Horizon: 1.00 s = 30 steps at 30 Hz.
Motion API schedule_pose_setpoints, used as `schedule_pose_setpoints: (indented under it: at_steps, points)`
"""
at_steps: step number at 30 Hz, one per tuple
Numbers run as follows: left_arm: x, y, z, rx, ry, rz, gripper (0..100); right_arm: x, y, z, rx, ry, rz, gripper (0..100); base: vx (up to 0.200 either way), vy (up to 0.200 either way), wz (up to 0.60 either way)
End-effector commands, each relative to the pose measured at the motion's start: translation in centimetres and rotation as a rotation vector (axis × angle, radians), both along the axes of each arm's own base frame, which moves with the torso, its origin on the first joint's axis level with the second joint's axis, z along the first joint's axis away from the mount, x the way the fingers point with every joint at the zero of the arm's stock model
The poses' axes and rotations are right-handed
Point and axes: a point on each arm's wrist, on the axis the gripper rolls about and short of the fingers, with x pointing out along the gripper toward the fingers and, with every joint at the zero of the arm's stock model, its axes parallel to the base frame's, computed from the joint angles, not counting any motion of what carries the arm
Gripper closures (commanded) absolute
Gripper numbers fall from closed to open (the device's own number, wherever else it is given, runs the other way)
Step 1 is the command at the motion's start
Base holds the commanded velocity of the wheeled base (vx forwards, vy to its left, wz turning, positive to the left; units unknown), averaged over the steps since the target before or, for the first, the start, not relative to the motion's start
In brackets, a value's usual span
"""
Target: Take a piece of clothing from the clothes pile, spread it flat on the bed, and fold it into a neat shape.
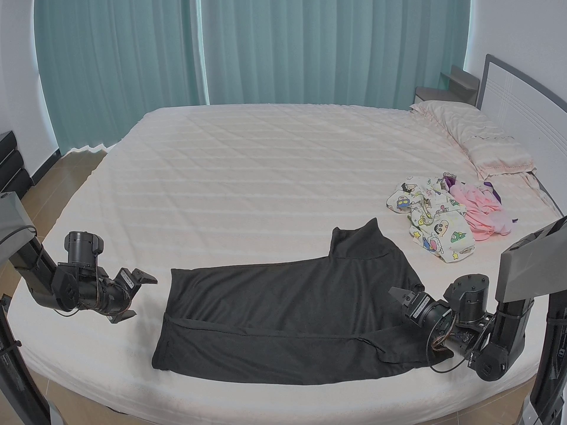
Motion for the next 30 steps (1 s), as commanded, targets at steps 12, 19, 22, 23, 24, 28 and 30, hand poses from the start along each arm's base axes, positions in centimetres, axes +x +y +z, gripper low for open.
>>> schedule_pose_setpoints:
  at_steps: [12, 19, 22, 23, 24, 28, 30]
  points:
    - [0.08, -0.08, -0.18, 0.004, 0.005, 0.000, 0, 0.04, -0.19, 0.17, 0.004, -0.010, -0.008, 0, 0.000, -0.100, 0.00]
    - [0.21, 0.13, -0.08, 0.004, 0.000, 0.009, 0, 0.04, -0.20, 0.17, 0.004, -0.010, -0.009, 0, 0.000, 0.000, 0.00]
    - [0.10, 0.49, 0.02, 0.002, -0.004, 0.017, 0, 0.04, -0.20, 0.17, 0.004, -0.010, -0.009, 0, 0.200, 0.000, 0.00]
    - [0.10, 0.49, 0.02, 0.002, -0.004, 0.017, 0, 0.04, -0.20, 0.17, 0.004, -0.010, -0.009, 0, 0.200, 0.000, 0.00]
    - [0.09, 0.53, 0.07, 0.002, -0.005, 0.019, 0, 0.04, -0.20, 0.17, 0.002, -0.010, -0.008, 0, 0.200, 0.000, 0.00]
    - [0.01, 0.44, 0.06, 0.012, -0.010, 0.012, 0, 0.04, -0.20, 0.17, 0.002, -0.010, -0.008, 0, 0.050, 0.000, 0.00]
    - [0.10, 0.41, 0.13, 0.018, -0.023, 0.015, 0, 0.03, -0.16, 0.21, 0.002, -0.012, -0.006, 0, 0.000, 0.000, 0.00]
